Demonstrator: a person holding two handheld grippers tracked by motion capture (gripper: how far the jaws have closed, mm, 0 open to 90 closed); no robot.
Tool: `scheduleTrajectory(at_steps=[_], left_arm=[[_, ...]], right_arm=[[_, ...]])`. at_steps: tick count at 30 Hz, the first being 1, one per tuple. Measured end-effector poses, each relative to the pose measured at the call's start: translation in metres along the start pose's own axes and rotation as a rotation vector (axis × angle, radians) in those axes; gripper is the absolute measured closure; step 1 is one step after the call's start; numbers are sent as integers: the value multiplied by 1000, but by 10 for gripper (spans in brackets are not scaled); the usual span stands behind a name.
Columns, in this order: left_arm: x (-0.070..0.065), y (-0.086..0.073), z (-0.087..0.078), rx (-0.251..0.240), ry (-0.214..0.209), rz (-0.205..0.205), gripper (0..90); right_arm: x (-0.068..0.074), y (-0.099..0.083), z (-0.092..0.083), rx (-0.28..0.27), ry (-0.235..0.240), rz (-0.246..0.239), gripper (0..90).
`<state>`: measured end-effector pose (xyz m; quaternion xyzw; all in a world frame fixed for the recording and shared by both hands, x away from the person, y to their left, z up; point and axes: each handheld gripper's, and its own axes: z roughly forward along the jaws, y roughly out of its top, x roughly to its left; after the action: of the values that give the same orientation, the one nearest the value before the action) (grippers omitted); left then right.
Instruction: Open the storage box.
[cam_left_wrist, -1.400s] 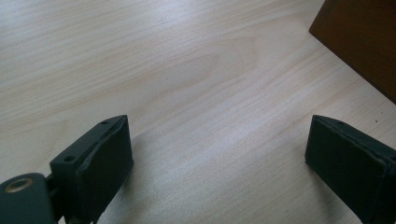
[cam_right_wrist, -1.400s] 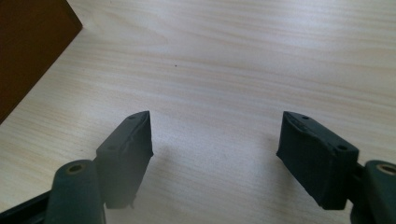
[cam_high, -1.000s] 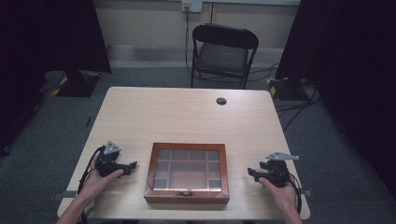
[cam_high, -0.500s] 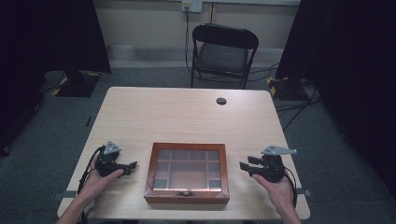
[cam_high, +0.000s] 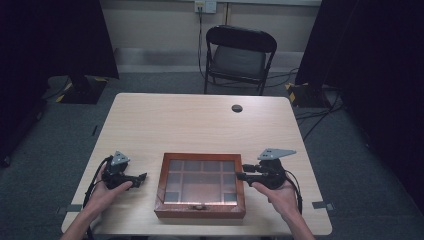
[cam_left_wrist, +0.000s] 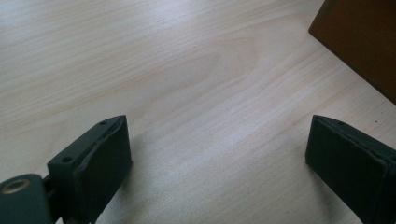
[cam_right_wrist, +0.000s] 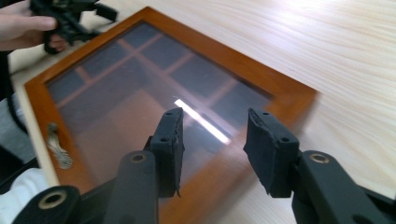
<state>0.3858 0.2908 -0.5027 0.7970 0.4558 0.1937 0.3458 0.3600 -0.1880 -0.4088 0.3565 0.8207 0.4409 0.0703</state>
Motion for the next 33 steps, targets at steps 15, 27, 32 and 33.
scheduleTrajectory(at_steps=[15,27,32,33], left_arm=[[0,0,0,0,-1,0,62],[0,0,0,0,-1,1,62],[0,0,0,1,-1,2,61],[0,0,0,1,-1,1,61]], right_arm=[[46,3,32,38,216,-77,709],[75,0,54,93,340,-145,752],[78,-6,61,112,374,-134,743],[79,-6,62,112,383,-133,746]])
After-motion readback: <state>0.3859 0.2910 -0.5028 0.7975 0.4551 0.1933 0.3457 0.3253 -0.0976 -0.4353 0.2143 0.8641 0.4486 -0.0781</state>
